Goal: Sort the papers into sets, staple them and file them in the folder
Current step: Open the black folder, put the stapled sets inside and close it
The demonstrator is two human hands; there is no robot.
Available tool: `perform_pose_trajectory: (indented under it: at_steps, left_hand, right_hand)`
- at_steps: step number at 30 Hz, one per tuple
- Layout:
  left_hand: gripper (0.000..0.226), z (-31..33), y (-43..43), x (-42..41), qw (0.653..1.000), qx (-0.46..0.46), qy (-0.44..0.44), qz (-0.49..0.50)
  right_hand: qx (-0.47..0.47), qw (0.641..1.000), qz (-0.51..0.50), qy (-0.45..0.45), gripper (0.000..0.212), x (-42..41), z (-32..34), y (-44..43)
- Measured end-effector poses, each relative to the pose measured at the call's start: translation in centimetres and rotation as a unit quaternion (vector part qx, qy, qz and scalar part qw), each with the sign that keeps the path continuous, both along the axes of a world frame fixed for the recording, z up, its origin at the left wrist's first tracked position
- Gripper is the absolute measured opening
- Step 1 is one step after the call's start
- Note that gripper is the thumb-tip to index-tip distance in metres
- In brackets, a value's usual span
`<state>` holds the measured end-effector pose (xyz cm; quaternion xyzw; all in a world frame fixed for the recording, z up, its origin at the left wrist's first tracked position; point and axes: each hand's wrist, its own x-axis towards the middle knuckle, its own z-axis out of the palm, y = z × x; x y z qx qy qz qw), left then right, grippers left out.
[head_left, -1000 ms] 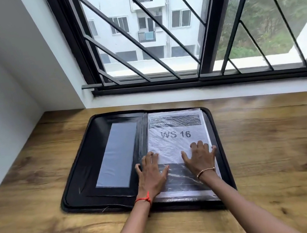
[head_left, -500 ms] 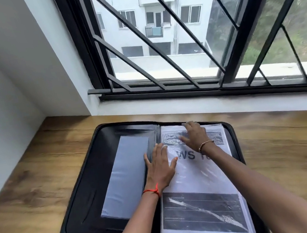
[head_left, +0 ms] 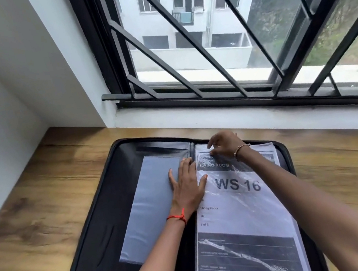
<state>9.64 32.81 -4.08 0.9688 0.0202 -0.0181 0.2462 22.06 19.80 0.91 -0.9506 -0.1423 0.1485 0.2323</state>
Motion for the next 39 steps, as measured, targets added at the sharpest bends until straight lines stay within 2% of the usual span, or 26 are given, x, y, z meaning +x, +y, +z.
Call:
perform_pose_trajectory:
  at_steps: [3,6,8,10,15,18,23,25,28,34,39]
  left_hand:
    - [0.082,-0.2,0.0,-0.1,1.000,-0.016,-0.011,0.001]
    - [0.051,-0.2,0.0,0.0,0.999,-0.028,-0.014,0.009]
    - [0.045,-0.2,-0.1,0.0,0.999,-0.037,-0.025,0.016]
    - [0.045,-0.2,-0.1,0.0,0.999,-0.041,-0.031,0.019]
    - [0.052,-0.5,-0.1,-0.1,0.997,-0.049,-0.048,0.018]
    - [0.048,-0.8,0.0,0.0,0.996,-0.064,-0.064,0.025]
    - [0.050,-0.7,0.0,0.3,0.993,-0.083,-0.061,0.057]
    - [0.048,-0.5,0.0,0.5,0.991,-0.098,-0.051,0.075]
    - [0.047,-0.5,0.0,0.8,0.989,-0.107,-0.037,0.090]
    - [0.046,-0.3,0.2,0.9,0.988,-0.124,-0.022,0.088]
    - [0.048,-0.1,0.2,0.9,0.989,-0.118,-0.018,0.083]
  right_hand:
    - [0.004,1.000,0.022,0.012,0.017,0.4,0.2,0.1]
    - [-0.028,0.997,0.042,0.055,0.022,1.0,0.4,0.3]
    - [-0.053,0.993,0.038,0.098,0.035,1.4,0.7,0.7]
    - [-0.082,0.986,0.043,0.135,0.045,1.8,1.0,1.2]
    - [-0.075,0.980,0.059,0.175,0.031,2.9,0.8,2.0]
    - [-0.053,0.975,0.057,0.206,0.027,3.4,0.6,2.1]
    - [-0.085,0.962,0.033,0.256,0.045,3.2,1.3,3.2]
    - [-0.114,0.952,0.047,0.281,0.045,3.1,1.6,3.6]
    - [-0.149,0.935,0.072,0.315,0.061,2.9,2.3,3.8]
    - [-0.164,0.920,0.089,0.345,0.066,2.7,2.8,3.9]
    - [-0.158,0.921,0.085,0.345,0.071,2.5,2.8,3.6]
